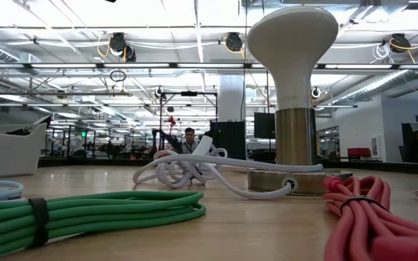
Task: Pick & Place USB Port
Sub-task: Put the white USB cable into the blue bin, then put the light blue USB cable into the blue bin
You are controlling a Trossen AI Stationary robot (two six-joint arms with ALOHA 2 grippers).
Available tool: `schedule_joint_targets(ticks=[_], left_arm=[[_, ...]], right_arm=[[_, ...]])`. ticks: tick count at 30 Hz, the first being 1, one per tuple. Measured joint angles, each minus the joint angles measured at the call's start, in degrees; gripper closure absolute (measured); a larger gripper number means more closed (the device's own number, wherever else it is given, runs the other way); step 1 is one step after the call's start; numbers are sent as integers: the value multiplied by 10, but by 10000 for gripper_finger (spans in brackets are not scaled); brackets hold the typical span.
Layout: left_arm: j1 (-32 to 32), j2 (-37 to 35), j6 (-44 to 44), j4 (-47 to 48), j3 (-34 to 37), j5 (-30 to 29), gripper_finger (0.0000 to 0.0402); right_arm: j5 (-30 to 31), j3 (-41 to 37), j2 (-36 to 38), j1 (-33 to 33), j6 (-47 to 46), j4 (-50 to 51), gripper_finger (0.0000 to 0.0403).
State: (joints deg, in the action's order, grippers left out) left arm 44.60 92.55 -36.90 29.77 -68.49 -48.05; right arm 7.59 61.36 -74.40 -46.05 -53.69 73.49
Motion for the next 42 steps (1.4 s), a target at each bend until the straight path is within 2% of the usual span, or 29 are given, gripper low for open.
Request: schedule_joint_targets(ticks=[10,18,35,38,42], left_arm=[[7,0,-8,-1,1,0,192],[9,0,-10,0,1,0,192],[9,0,-7,0,1,0,192],[0,0,0,3,-4,13,192],[-15,-6,18,1,-19,63,192]], right_arm=[[1,21,-49,-30,-23,-33,403],[11,20,-46,-32,-67,-21,402],[0,24,-40,-32,-86,-3,333],[52,52,-29,-23,-65,15,329],[188,124,-16,-11,12,15,328]])
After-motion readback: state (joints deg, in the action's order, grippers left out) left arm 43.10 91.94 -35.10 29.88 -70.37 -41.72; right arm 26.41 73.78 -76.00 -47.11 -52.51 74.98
